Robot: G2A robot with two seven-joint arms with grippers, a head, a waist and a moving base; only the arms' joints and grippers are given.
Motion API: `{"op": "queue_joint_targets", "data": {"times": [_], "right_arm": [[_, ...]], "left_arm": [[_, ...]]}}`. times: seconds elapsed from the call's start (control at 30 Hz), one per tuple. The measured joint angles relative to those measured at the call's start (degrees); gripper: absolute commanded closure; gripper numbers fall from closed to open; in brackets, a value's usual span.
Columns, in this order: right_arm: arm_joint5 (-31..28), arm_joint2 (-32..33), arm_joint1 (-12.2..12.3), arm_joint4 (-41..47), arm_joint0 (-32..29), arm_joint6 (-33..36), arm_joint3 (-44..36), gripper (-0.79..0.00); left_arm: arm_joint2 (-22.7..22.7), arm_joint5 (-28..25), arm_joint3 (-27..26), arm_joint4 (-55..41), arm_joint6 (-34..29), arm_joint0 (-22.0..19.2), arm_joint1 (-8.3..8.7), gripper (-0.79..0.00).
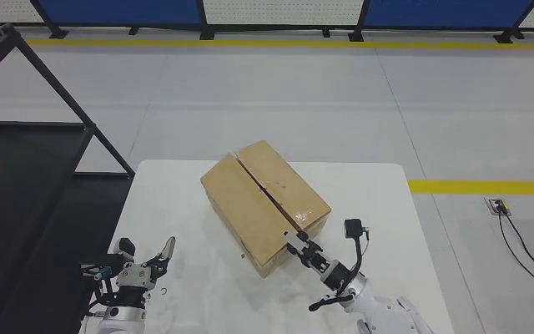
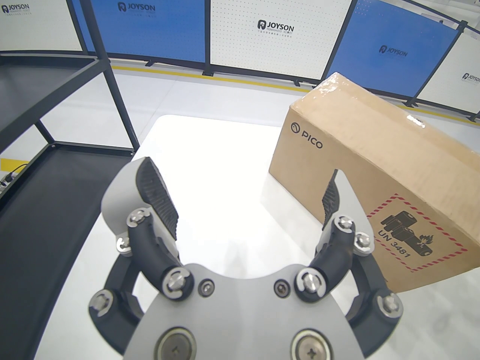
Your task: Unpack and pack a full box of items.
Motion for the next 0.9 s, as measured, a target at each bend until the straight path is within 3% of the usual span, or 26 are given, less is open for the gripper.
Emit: {"op": "queue_joint_targets", "data": {"times": [0.37, 0.43, 0.63, 0.83, 0.9], "right_arm": [[3.8, -2.1, -0.6, -1.6, 1.9, -1.4, 2.0, -0.505], [4.1, -2.4, -0.7, -1.9, 2.1, -1.6, 2.2, -0.391], [4.6, -3.1, -0.9, -2.4, 2.5, -2.4, 2.9, -0.274], [4.6, -3.3, -1.1, -2.5, 2.9, -2.8, 3.6, -0.015], [4.7, -3.4, -1.2, -2.7, 3.0, -3.0, 3.7, 0.0]], "left_arm": [[0.0, 0.0, 0.0, 0.0, 0.0, 0.0, 0.0, -0.785], [0.0, 0.0, 0.0, 0.0, 0.0, 0.0, 0.0, -0.785], [0.0, 0.0, 0.0, 0.0, 0.0, 0.0, 0.0, -0.785], [0.0, 0.0, 0.0, 0.0, 0.0, 0.0, 0.0, -0.785], [0.0, 0.0, 0.0, 0.0, 0.0, 0.0, 0.0, -0.785]]}}
